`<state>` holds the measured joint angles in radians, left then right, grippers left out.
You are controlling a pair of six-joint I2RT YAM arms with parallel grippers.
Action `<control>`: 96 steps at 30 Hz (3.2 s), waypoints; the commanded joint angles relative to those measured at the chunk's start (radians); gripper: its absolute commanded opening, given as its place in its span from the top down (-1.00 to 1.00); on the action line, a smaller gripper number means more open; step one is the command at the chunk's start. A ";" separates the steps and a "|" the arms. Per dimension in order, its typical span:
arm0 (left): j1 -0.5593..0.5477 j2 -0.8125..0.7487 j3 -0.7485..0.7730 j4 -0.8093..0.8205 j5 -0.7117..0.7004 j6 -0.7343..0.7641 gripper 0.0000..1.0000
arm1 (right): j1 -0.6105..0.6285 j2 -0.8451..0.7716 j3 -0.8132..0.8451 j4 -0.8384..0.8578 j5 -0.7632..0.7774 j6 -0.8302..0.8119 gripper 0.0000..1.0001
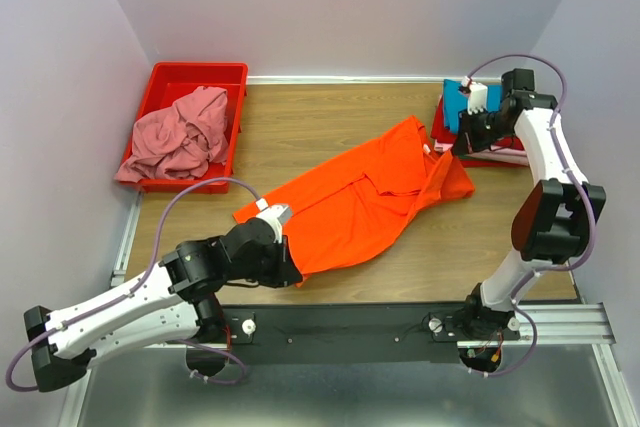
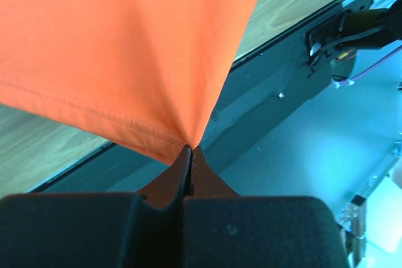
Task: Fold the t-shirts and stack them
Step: Fold the tshirt
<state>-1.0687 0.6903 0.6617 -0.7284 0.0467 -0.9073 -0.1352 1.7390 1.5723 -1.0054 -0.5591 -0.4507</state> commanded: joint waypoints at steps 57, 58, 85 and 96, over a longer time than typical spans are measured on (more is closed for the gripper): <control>0.400 0.100 -0.122 -0.003 0.108 -0.156 1.00 | 0.062 0.244 0.233 0.159 -0.058 0.110 0.99; 0.411 0.094 -0.123 -0.005 0.107 -0.160 1.00 | 0.062 0.249 0.238 0.160 -0.056 0.110 0.99; 0.581 0.198 -0.133 0.057 0.090 -0.087 1.00 | 0.062 0.312 0.293 0.206 0.013 0.150 0.99; 0.615 0.264 -0.094 0.063 0.059 -0.021 1.00 | 0.063 0.320 0.290 0.214 0.007 0.153 0.99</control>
<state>-0.4641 0.9493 0.5415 -0.6746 0.1413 -0.9657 -0.0769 2.0373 1.8317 -0.8211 -0.5648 -0.3096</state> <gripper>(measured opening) 0.007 0.006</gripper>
